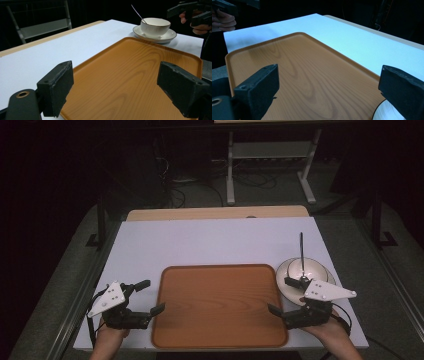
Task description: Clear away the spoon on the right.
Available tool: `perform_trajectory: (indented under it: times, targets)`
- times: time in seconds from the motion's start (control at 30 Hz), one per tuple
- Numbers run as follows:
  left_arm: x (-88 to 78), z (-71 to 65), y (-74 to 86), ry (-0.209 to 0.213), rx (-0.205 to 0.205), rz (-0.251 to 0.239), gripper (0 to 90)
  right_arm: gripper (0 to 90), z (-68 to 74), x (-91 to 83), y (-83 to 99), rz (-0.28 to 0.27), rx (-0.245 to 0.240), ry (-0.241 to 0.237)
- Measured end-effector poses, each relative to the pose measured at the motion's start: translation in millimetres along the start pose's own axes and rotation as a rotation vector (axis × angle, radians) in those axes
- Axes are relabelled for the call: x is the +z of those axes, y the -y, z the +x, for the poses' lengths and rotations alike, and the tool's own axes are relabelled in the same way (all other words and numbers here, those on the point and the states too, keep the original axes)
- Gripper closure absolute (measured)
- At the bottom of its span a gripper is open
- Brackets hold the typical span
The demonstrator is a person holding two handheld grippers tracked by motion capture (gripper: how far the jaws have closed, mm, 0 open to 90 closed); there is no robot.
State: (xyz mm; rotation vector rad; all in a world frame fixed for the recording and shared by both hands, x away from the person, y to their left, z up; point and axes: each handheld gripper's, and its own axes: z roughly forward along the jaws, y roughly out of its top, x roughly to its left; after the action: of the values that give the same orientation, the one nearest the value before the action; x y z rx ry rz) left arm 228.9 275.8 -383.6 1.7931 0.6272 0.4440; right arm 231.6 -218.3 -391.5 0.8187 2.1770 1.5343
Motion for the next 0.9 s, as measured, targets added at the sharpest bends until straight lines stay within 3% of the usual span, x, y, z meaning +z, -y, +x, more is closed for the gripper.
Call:
perform_trajectory:
  times: [0.37,0.9]
  targets:
    - [-1.7,1.7,1.3,-0.009,-0.005,0.002,13.6,3.2,-1.9,3.4,-5.4,0.012,-0.005,0.005]
    - [-1.2,2.9,1.6,-0.019,-0.010,0.006,13.6,5.2,-21.0,10.2,-20.3,0.042,-0.005,0.036]
